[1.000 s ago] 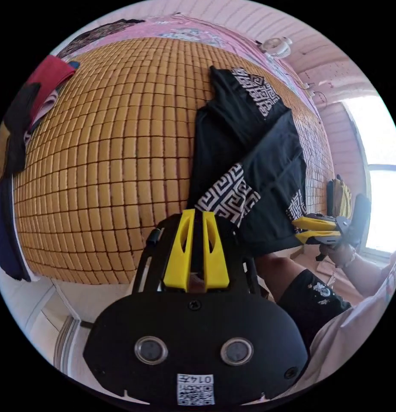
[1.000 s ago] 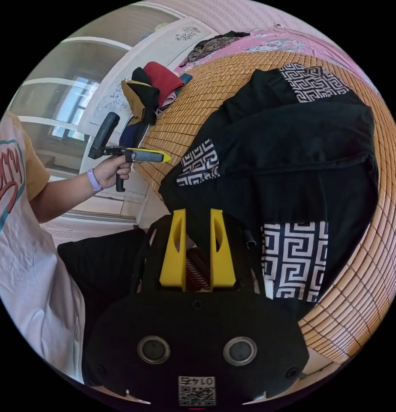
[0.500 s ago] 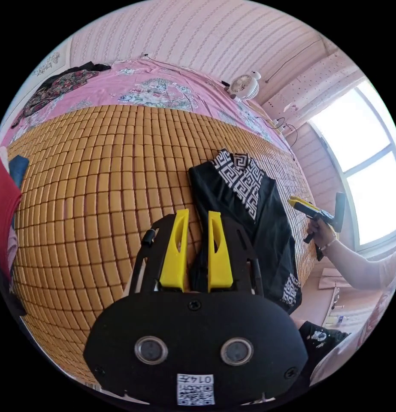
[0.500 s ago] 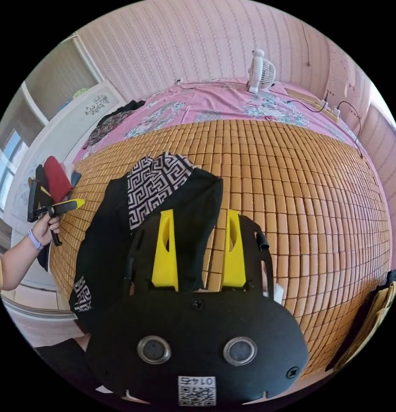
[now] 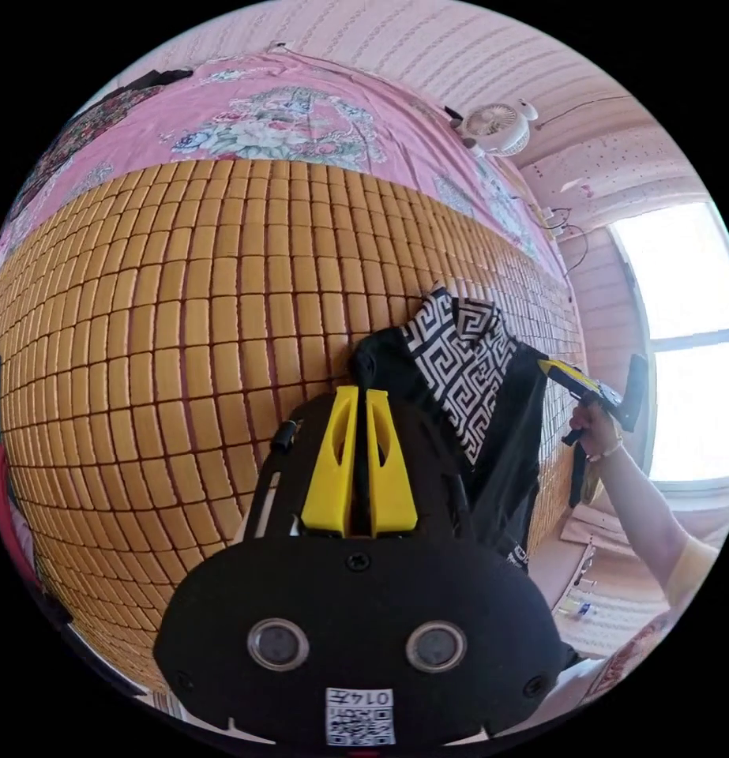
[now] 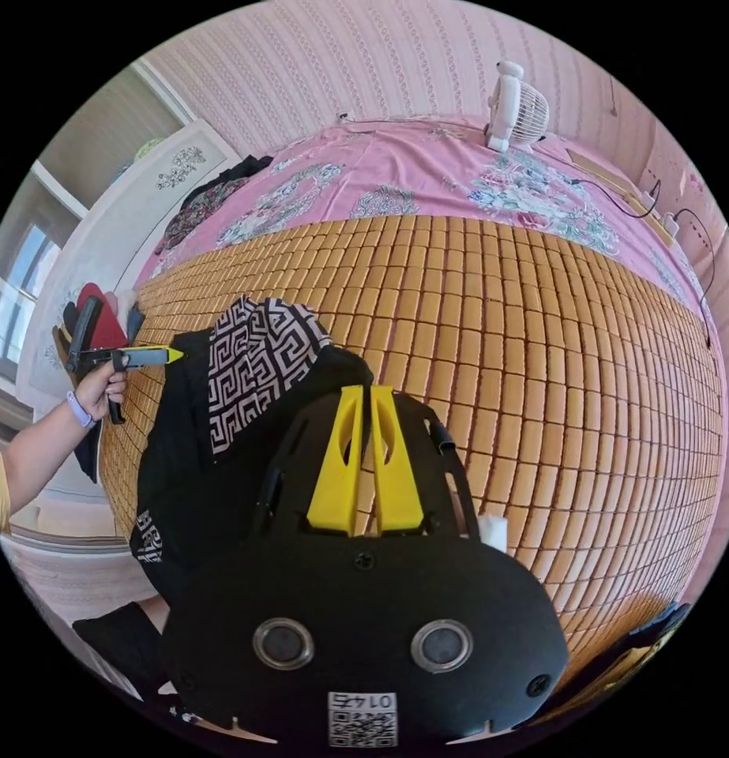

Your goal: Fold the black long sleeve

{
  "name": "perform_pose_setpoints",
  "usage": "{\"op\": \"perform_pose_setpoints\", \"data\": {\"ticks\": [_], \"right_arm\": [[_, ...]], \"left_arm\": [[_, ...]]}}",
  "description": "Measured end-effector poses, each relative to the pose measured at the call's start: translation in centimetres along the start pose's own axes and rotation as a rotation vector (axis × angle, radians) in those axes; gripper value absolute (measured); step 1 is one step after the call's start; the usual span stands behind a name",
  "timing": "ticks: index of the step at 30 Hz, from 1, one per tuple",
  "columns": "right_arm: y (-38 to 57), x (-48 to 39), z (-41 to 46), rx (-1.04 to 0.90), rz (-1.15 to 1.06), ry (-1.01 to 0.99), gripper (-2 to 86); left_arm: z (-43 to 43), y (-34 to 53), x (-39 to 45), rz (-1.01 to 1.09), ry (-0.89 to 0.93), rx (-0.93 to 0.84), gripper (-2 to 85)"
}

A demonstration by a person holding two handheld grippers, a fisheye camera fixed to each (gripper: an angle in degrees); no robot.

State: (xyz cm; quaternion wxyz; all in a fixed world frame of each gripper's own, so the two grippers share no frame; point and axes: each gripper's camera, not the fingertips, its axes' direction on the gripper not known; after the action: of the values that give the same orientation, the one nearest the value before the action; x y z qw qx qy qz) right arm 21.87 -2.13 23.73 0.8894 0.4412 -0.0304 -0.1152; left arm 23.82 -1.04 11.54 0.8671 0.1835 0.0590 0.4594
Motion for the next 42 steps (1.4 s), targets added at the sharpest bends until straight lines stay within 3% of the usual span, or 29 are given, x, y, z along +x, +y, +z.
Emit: {"op": "perform_pose_setpoints", "data": {"ticks": [7, 13, 16, 20, 24, 31, 35, 38, 42], "right_arm": [[-1.2, 0.0, -6.7, 0.237, 0.033, -0.083, 0.7], [5.1, -3.0, -12.3, 0.324, -0.103, -0.13, 1.5], [11.7, -5.3, -13.4, 0.246, -0.149, -0.189, 3.0], [20.2, -7.8, -9.3, -0.029, -0.046, -0.034, 6.0], [22.9, -9.4, -6.2, -0.182, 0.042, -0.004, 6.2], [19.6, -14.2, -1.9, -0.233, -0.018, 0.094, 6.0], [18.3, -16.8, 1.8, -0.356, -0.092, 0.255, 4.9], [17.0, -17.3, 2.9, -0.405, -0.051, 0.27, 4.7], [15.8, -17.8, 4.1, -0.459, -0.082, 0.273, 4.8]], "left_arm": [[-5.9, 0.4, 1.9, 0.119, 0.076, 0.213, -0.9], [-11.1, 8.1, 2.8, 0.294, 0.183, 0.324, -0.5], [-11.9, 15.4, 2.7, 0.362, 0.226, 0.296, 0.8], [-6.9, 25.4, -0.7, 0.123, 0.089, 0.088, 4.5], [-3.7, 31.0, -2.6, -0.086, 0.146, 0.018, 4.0], [-0.4, 31.4, 1.5, -0.038, 0.013, 0.028, 4.4], [4.4, 31.7, 5.1, 0.101, -0.252, -0.093, 4.2], [6.4, 33.8, 6.7, 0.158, -0.381, -0.02, 2.5], [7.9, 33.9, 6.0, 0.101, -0.31, -0.06, 0.0]]}}
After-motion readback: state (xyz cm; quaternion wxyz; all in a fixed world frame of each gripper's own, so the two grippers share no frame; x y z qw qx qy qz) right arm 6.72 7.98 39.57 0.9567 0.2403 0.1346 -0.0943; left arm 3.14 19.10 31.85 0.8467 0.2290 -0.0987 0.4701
